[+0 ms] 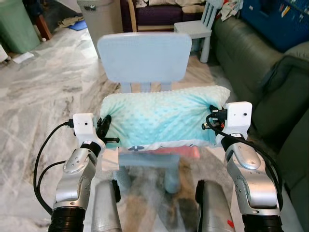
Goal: Move the pillow to the sofa
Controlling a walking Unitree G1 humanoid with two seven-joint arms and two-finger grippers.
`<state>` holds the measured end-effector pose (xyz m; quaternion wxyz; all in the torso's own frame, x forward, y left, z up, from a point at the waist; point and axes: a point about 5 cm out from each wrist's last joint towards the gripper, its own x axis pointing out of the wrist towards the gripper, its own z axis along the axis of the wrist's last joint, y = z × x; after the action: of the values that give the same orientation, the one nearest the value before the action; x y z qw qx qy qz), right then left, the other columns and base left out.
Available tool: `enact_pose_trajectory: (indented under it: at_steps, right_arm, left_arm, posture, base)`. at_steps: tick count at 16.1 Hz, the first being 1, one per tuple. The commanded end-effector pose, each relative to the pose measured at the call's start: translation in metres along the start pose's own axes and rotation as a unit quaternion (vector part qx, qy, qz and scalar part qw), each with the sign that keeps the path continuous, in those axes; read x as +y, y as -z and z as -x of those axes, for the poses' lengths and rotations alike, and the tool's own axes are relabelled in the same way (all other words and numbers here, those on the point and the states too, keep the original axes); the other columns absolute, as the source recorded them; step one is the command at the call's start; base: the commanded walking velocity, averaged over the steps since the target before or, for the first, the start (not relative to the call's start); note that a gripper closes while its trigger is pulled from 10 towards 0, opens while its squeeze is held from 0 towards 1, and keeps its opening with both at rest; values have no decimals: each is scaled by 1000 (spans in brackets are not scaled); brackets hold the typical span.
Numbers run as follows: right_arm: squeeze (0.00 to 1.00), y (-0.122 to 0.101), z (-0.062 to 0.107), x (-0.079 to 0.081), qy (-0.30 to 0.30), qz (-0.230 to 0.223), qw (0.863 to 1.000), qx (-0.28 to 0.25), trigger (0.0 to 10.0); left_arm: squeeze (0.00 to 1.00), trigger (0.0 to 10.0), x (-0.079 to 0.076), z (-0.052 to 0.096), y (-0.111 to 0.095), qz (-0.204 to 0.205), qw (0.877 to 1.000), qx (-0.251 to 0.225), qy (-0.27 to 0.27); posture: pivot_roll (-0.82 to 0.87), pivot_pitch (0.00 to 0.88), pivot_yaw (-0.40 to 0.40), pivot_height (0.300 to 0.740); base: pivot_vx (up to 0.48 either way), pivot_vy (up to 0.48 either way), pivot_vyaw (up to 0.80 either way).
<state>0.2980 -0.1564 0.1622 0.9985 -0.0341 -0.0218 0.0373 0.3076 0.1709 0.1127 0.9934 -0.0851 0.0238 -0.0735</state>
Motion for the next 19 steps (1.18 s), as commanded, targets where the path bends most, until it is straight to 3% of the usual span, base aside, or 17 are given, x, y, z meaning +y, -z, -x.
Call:
enact_pose_trajectory:
  at_steps: [1, 19]
  right_arm:
    - [0, -9, 1, 1, 1, -3, 1000, -17, 10000]
    - [0, -20, -2, -3, 6, -5, 1000, -30, 10000]
  left_arm:
    - [0, 10000, 0, 0, -5, -6, 1000, -7, 1]
    - [0, 10000, -7, -5, 0, -11, 1000, 9, 21]
  posture:
    - [-61, 0, 59, 551]
    - [-80, 0, 61, 726]
  base:
    - [0, 0, 0]
    - [0, 0, 0]
